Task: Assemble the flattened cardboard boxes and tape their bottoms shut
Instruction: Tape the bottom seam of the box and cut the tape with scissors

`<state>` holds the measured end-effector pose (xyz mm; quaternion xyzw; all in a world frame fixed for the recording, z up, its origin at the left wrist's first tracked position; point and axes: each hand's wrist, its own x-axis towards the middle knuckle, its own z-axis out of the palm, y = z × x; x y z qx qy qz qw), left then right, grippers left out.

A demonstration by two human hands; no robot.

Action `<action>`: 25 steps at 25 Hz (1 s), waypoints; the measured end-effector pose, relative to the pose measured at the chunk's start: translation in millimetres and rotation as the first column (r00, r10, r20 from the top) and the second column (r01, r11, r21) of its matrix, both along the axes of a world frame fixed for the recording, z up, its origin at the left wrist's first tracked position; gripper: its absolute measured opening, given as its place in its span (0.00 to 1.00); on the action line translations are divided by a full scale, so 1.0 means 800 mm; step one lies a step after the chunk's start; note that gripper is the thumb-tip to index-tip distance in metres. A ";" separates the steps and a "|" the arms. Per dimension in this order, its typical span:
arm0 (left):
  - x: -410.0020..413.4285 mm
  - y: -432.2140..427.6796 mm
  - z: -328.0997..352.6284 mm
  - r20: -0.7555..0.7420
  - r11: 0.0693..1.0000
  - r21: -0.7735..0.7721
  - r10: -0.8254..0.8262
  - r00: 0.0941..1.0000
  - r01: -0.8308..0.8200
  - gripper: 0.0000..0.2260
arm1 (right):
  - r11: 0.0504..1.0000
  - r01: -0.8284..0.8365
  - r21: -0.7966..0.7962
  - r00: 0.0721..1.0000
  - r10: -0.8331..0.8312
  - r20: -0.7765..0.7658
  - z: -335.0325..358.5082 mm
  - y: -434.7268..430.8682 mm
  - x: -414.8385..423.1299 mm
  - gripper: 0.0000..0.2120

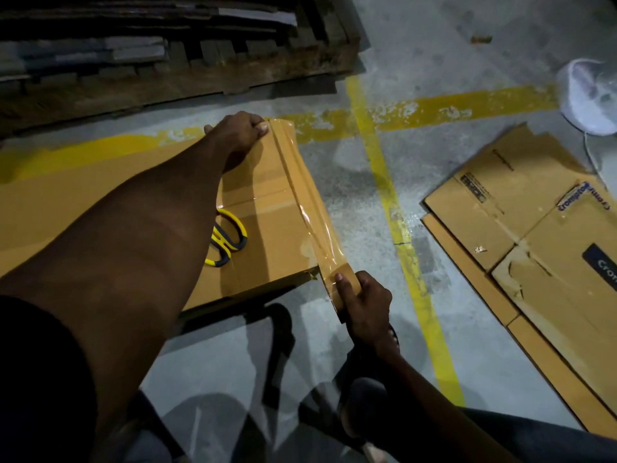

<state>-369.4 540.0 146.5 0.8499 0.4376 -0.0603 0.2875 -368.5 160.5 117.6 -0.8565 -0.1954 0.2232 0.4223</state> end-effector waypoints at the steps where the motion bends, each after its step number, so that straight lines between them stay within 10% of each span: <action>1: -0.001 0.000 0.000 0.000 1.000 0.001 0.000 1.000 0.000 0.14 | 1.000 0.004 0.009 1.000 -0.004 0.006 0.002 0.000 -0.001 0.23; 16: -0.004 -0.012 -0.014 0.038 0.978 0.206 -0.027 0.999 0.019 0.19 | 1.000 -0.014 0.024 1.000 0.014 -0.025 -0.012 0.005 -0.008 0.20; 20: -0.008 -0.048 -0.020 -0.180 0.737 0.493 -0.433 0.883 0.462 0.25 | 0.999 -0.003 0.046 0.999 0.005 -0.037 -0.020 0.002 -0.009 0.17; 25: -0.051 -0.111 -0.020 -0.372 0.609 0.444 -0.542 0.753 0.657 0.35 | 0.996 -0.031 0.086 0.999 0.030 0.018 -0.017 0.001 -0.004 0.16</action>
